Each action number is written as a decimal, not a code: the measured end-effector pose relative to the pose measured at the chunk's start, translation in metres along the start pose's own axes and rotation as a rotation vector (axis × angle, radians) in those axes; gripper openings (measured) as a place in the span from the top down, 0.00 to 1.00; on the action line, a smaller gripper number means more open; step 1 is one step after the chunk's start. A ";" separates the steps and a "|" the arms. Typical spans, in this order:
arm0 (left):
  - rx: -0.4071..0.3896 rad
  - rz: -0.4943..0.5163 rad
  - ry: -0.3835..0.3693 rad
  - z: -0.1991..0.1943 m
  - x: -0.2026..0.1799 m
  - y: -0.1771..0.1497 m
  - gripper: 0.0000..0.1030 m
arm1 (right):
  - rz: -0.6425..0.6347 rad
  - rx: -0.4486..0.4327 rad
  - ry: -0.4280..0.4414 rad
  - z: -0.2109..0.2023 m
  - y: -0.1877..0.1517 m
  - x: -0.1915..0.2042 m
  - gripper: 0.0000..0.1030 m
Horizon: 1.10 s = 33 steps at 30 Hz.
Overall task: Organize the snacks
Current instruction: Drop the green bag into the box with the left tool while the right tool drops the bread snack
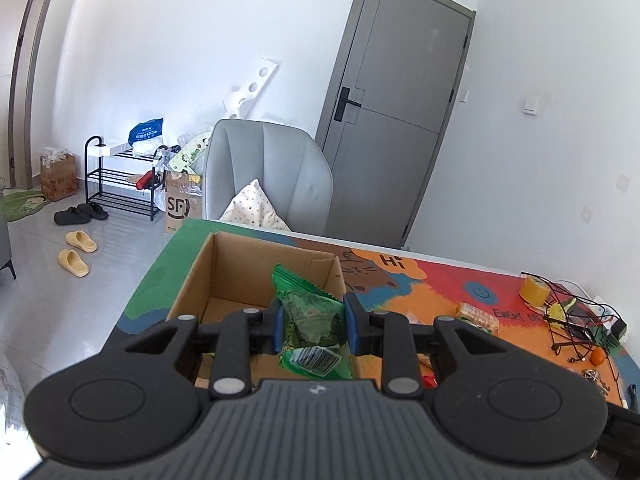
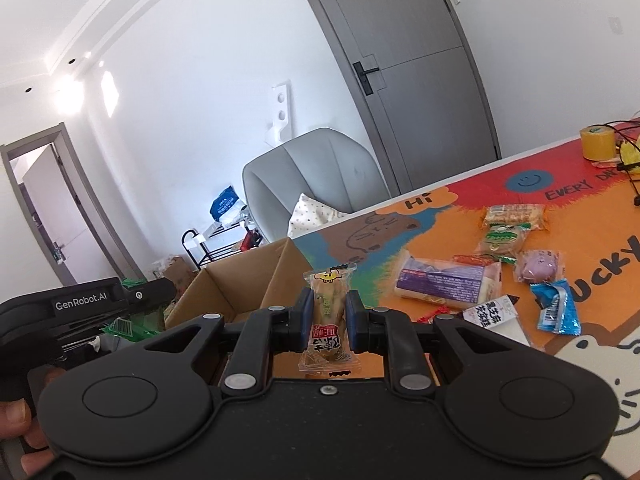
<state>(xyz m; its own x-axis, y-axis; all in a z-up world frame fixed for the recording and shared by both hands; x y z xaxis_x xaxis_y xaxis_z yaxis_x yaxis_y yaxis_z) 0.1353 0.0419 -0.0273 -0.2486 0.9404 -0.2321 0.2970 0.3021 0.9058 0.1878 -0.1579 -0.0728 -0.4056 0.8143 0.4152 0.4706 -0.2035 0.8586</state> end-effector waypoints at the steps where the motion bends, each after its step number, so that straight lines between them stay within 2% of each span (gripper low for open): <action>1: -0.004 -0.002 0.004 0.000 0.003 0.002 0.73 | -0.004 -0.004 0.008 0.002 0.002 0.003 0.82; 9: -0.002 -0.032 0.043 0.016 0.028 0.006 0.73 | -0.010 0.001 0.034 0.025 0.010 0.013 0.82; 15: 0.042 -0.064 0.072 0.035 0.047 -0.001 0.72 | -0.009 0.032 0.069 0.048 0.007 0.024 0.82; 21: 0.016 -0.093 0.117 0.028 0.073 0.004 0.59 | -0.031 0.053 0.099 0.063 0.004 0.043 0.82; 28: 0.005 -0.113 0.153 0.019 0.094 0.007 0.52 | -0.055 0.079 0.132 0.078 -0.002 0.070 0.82; 30: 0.003 -0.121 0.155 0.018 0.098 0.008 0.45 | -0.062 0.084 0.140 0.081 -0.003 0.076 0.82; 33: -0.007 -0.122 0.162 0.016 0.102 0.011 0.42 | -0.075 0.087 0.153 0.086 -0.003 0.086 0.82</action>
Point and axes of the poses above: each gripper's, at about its wrist camera, not at the fingertips, and z roughly the way its jaws point, x to its left, y to its top, the point moved 10 cm from there along z, roughly the way its jaws point, and after that the axes turned 4 degrees about -x, right-handed, at the moved point
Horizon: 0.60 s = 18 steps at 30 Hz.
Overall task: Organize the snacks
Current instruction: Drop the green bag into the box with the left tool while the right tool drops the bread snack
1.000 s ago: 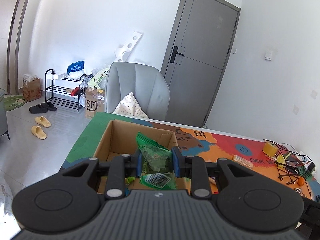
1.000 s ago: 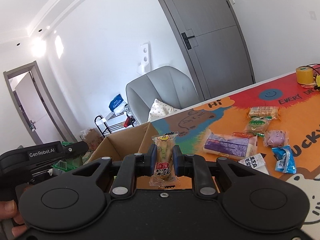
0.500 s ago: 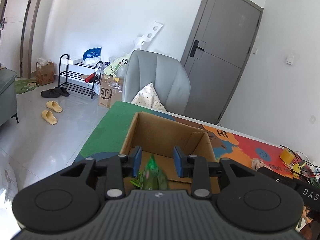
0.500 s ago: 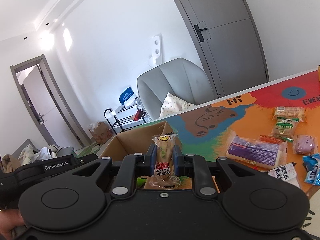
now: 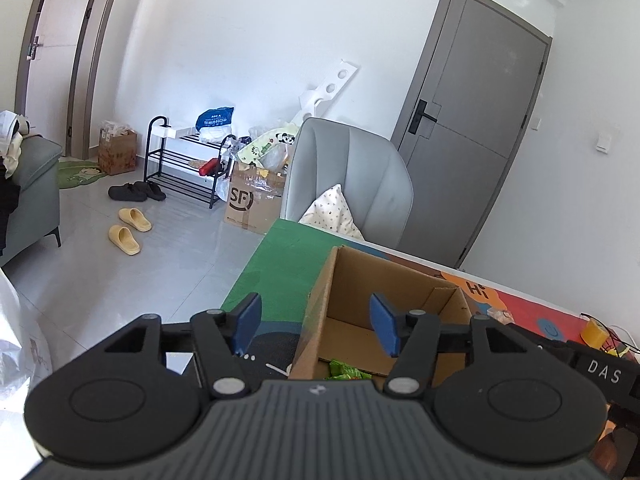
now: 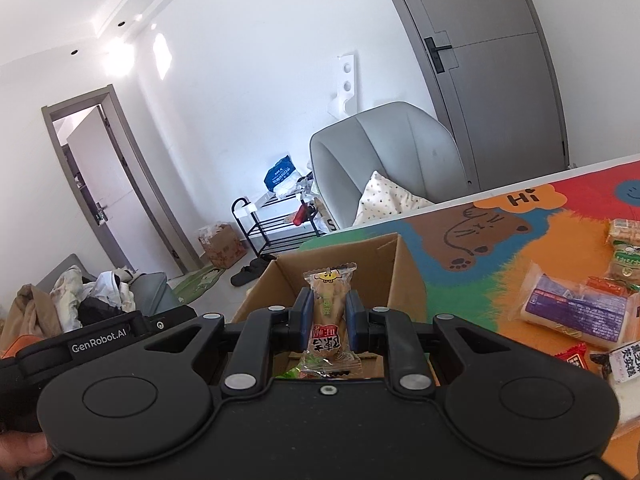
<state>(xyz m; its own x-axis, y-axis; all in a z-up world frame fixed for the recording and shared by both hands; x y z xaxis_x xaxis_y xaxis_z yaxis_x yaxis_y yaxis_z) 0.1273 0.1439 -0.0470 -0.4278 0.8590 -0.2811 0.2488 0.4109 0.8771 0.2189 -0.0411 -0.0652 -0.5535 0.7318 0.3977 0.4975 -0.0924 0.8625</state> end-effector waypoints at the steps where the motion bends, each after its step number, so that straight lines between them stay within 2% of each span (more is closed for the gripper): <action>1: -0.001 0.000 0.000 0.000 0.001 0.000 0.41 | -0.005 0.002 0.004 0.002 0.000 0.003 0.82; 2: -0.001 -0.002 0.000 0.000 0.002 0.000 0.38 | -0.011 0.005 0.009 0.003 0.001 0.006 0.81; 4: 0.000 -0.008 0.004 0.002 0.004 0.000 0.30 | -0.017 0.015 0.005 0.006 0.000 0.010 0.71; 5: 0.001 -0.009 0.008 0.002 0.005 0.000 0.26 | -0.016 0.020 -0.002 0.007 0.000 0.010 0.54; 6: 0.001 -0.006 0.013 0.002 0.005 -0.001 0.23 | -0.017 0.012 -0.007 0.005 0.001 0.010 0.41; 12: -0.017 0.024 0.027 0.000 -0.006 -0.002 0.09 | 0.007 0.001 -0.052 -0.009 0.001 -0.010 0.37; 18: 0.012 0.069 0.018 0.010 -0.024 -0.015 0.06 | 0.029 -0.009 -0.090 -0.021 -0.005 -0.037 0.25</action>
Point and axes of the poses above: each gripper's, at about its wrist camera, not at the fingertips, and z roughly the way its jaws point, x to its left, y to its top, the point moved 10 cm from there along z, roughly the way its jaws point, and after that the axes turned 4 degrees about -x, right-handed, at the moved point
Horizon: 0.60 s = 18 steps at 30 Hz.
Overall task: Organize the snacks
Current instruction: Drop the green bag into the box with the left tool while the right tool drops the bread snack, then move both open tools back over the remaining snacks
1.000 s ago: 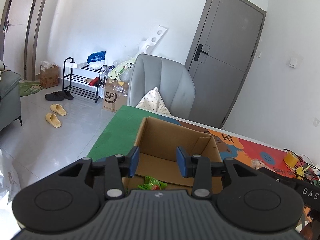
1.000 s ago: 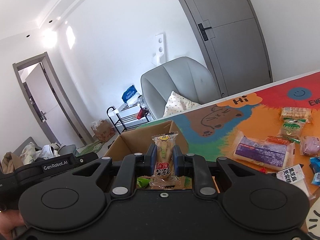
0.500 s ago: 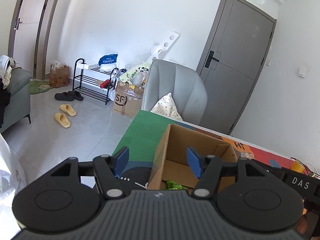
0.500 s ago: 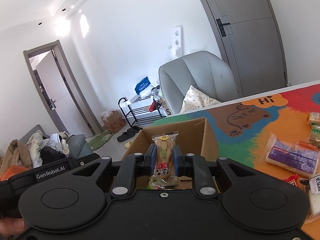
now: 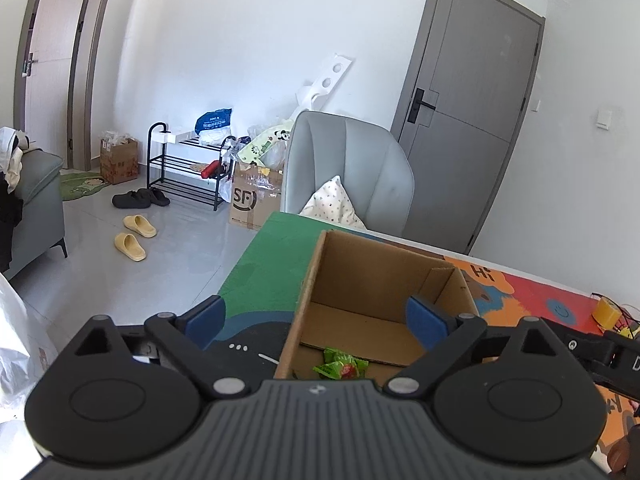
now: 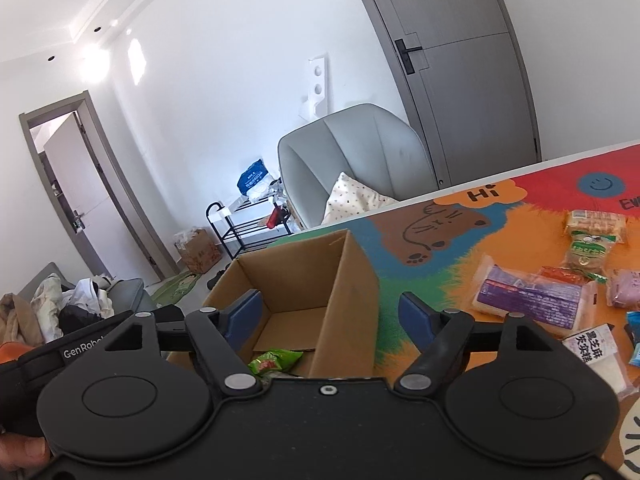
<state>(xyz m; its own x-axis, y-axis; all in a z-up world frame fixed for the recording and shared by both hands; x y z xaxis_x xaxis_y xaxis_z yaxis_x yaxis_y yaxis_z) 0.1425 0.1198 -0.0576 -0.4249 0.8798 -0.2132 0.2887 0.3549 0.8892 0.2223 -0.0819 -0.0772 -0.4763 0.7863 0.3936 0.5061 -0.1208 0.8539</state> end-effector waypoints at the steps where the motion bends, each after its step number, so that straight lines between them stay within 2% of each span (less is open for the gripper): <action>1: 0.001 0.010 -0.007 0.000 -0.003 -0.002 0.06 | 0.007 -0.001 -0.007 -0.001 -0.001 -0.005 0.23; 5: 0.013 0.031 -0.019 0.003 -0.013 -0.012 0.03 | 0.033 -0.007 -0.039 -0.004 -0.004 -0.025 0.16; 10: 0.020 0.009 -0.033 -0.001 -0.022 -0.015 0.01 | 0.060 -0.008 -0.095 -0.013 -0.005 -0.046 0.12; 12: 0.023 0.018 -0.044 -0.004 -0.029 -0.017 0.01 | 0.063 -0.025 -0.121 -0.021 -0.004 -0.053 0.03; 13: 0.028 0.027 -0.053 -0.004 -0.033 -0.019 0.01 | 0.060 -0.035 -0.134 -0.025 -0.003 -0.057 0.01; 18: 0.049 0.060 -0.090 -0.007 -0.058 -0.029 0.01 | 0.071 -0.036 -0.177 -0.045 -0.010 -0.078 0.00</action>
Point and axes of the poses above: each gripper's, at about its wrist camera, not at the fingertips, and z roughly the way its jaws point, x to its left, y to its top, the point moved 10 cm from there along z, roughly the way its jaws point, and after that the axes turned 4 degrees about -x, right-handed, at the moved point
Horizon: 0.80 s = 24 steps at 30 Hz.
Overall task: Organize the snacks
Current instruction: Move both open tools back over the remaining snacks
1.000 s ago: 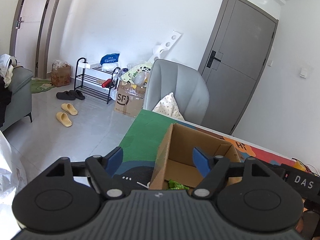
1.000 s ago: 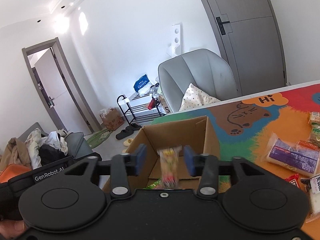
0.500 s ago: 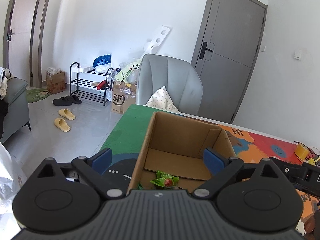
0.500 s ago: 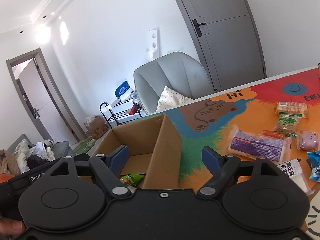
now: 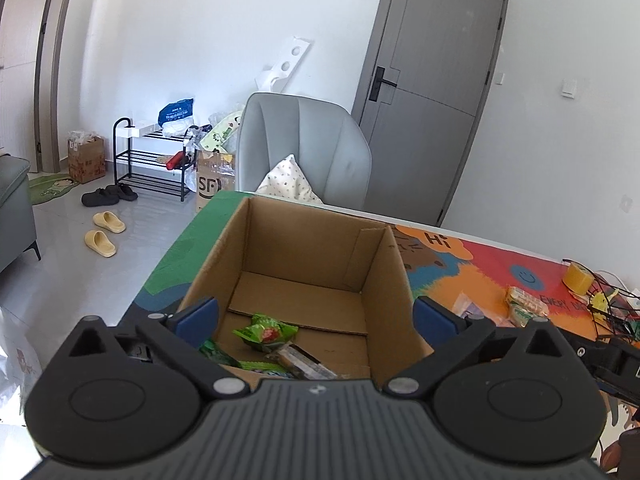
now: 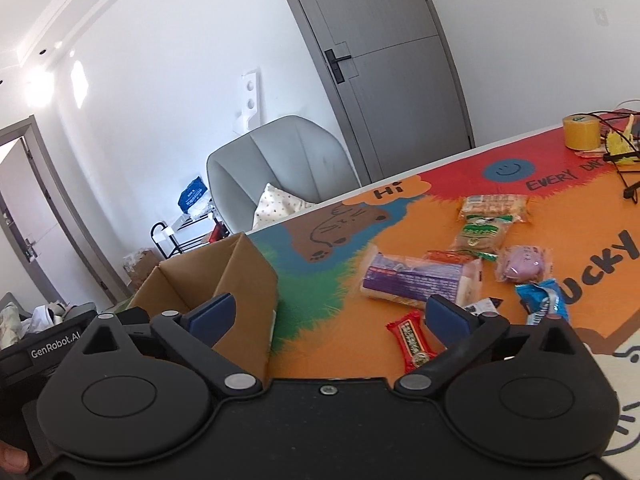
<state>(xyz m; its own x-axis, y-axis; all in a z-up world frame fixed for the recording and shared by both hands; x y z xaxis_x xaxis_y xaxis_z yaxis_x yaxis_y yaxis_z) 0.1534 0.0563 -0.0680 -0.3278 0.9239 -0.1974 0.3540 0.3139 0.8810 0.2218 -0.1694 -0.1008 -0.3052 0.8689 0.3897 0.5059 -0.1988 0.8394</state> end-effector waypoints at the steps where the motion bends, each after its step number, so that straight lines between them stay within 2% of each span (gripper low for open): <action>1: 0.004 0.008 -0.010 -0.001 -0.006 -0.003 0.01 | 0.004 0.001 -0.012 -0.004 -0.001 -0.006 0.00; 13: 0.039 0.071 -0.121 -0.010 -0.072 -0.018 0.01 | 0.046 -0.051 -0.093 -0.053 0.015 -0.077 0.00; 24: 0.063 0.157 -0.176 -0.008 -0.125 -0.037 0.01 | 0.110 -0.048 -0.174 -0.068 0.008 -0.133 0.00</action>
<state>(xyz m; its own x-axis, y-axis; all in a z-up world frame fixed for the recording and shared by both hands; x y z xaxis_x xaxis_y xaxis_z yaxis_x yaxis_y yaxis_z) 0.1746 -0.0719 -0.0723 -0.1087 0.9846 -0.1370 0.4441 0.1714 0.8794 0.2121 -0.3176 -0.1201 -0.1043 0.9052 0.4121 0.4879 -0.3145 0.8143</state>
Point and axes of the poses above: each gripper's, at about its wrist camera, not at the fingertips, and z roughly the way its jaws point, x to its left, y to its top, the point moved 10 cm from there along z, roughly the way its jaws point, and after that the axes turned 4 degrees about -x, right-handed, at the moved point
